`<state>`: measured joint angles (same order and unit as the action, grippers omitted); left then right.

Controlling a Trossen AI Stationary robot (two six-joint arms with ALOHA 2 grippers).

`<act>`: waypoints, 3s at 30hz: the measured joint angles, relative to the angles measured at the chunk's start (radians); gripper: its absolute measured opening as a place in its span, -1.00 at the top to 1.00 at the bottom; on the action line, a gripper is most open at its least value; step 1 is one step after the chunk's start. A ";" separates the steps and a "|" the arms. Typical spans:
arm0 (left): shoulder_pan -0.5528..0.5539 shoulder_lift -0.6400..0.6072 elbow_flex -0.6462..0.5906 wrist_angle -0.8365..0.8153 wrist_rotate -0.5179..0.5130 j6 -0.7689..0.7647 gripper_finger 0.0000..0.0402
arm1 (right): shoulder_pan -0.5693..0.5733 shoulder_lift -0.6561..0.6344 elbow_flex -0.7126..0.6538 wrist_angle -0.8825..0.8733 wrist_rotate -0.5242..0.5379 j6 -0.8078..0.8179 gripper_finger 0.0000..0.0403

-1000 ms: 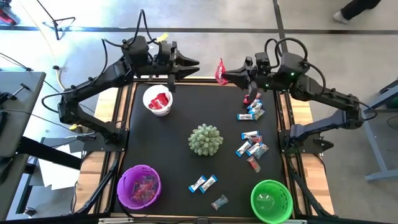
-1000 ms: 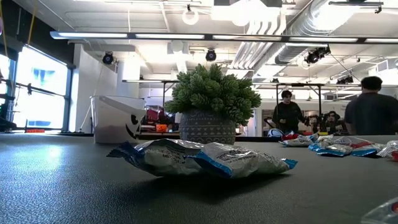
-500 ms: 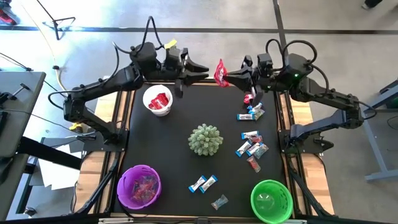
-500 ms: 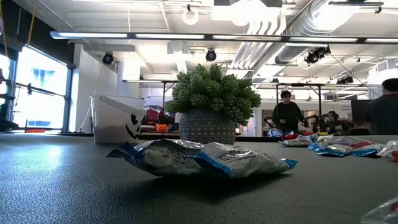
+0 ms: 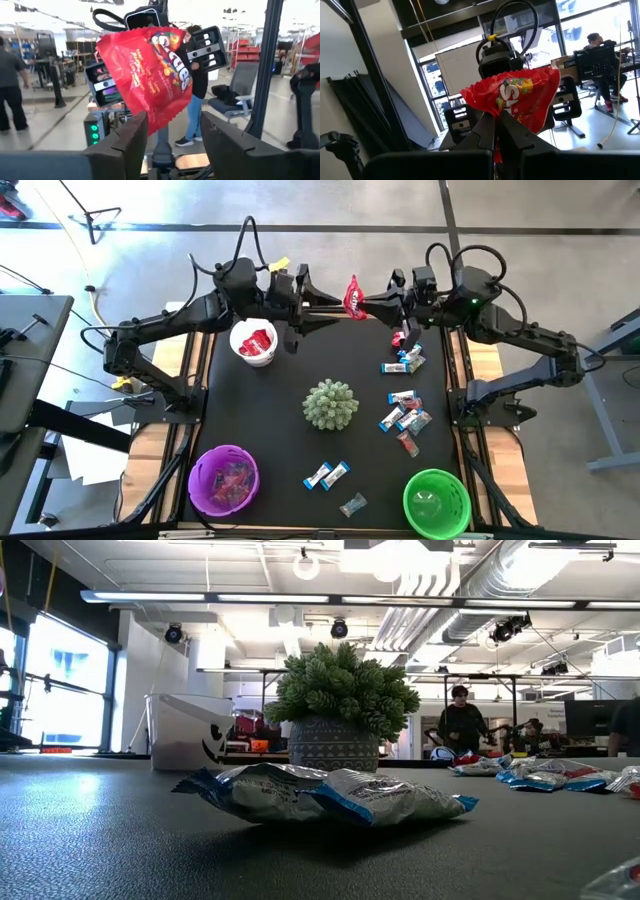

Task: Organize candy in baskets
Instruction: Put the red candy into the white bucket

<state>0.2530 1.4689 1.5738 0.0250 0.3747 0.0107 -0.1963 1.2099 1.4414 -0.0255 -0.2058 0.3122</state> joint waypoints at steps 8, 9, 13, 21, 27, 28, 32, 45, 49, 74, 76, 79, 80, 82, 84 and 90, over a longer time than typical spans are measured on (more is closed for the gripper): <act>-0.001 0.000 0.000 0.053 -0.033 0.054 -0.02 | 0.000 0.017 -0.001 0.006 -0.005 0.001 1.00; -0.001 0.000 0.000 0.054 -0.042 0.054 -0.03 | 0.000 0.020 -0.001 0.016 -0.004 0.001 1.00; -0.005 0.016 0.002 0.053 -0.068 0.054 -0.07 | 0.000 0.036 -0.001 0.052 -0.008 0.001 1.00; -0.021 0.068 0.000 0.156 -0.070 0.099 -0.10 | 0.000 0.061 0.000 0.082 -0.010 0.002 1.00; -0.012 0.067 0.000 0.174 -0.069 0.096 -0.06 | 0.000 0.058 0.000 0.079 -0.009 0.001 1.00; -0.010 0.066 0.000 0.173 -0.069 0.092 -0.03 | 0.000 0.058 0.000 0.078 -0.007 0.002 1.00; -0.008 0.066 0.000 0.167 -0.065 0.074 0.14 | 0.000 0.058 0.000 0.059 -0.005 0.004 1.00; -0.003 0.065 0.000 0.121 -0.061 0.071 0.95 | 0.001 0.057 0.001 0.016 0.035 0.027 0.98; -0.003 0.058 -0.001 0.098 -0.064 0.071 0.97 | -0.002 0.057 0.001 -0.007 0.041 0.027 0.82; 0.128 -0.210 0.002 -0.888 -0.562 -0.029 1.00 | -0.068 0.017 -0.002 -0.362 0.285 0.030 0.10; 0.141 -0.227 0.002 -1.052 -0.572 -0.099 1.00 | -0.068 0.018 -0.002 -0.396 0.309 0.030 0.11; 0.149 -0.233 0.002 -1.266 -0.568 -0.172 0.99 | -0.068 0.018 -0.002 -0.433 0.355 0.056 0.12; 0.149 -0.232 0.001 -1.322 -0.569 -0.193 0.98 | -0.069 0.018 -0.002 -0.445 0.365 0.071 0.12; 0.149 -0.230 -0.009 -1.391 -0.568 -0.216 0.95 | -0.072 0.018 -0.002 -0.469 0.372 0.075 0.12; 0.149 -0.227 -0.034 -1.406 -0.569 -0.207 0.90 | -0.072 0.018 -0.002 -0.490 0.372 0.082 0.12; 0.191 -0.203 -0.114 -1.349 -0.609 -0.069 0.68 | -0.072 0.018 -0.002 -0.526 0.372 0.084 0.12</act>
<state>0.4436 1.2661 1.4598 -1.3236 -0.2339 -0.0587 -0.2687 1.2278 1.4399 -0.5511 0.1658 0.3958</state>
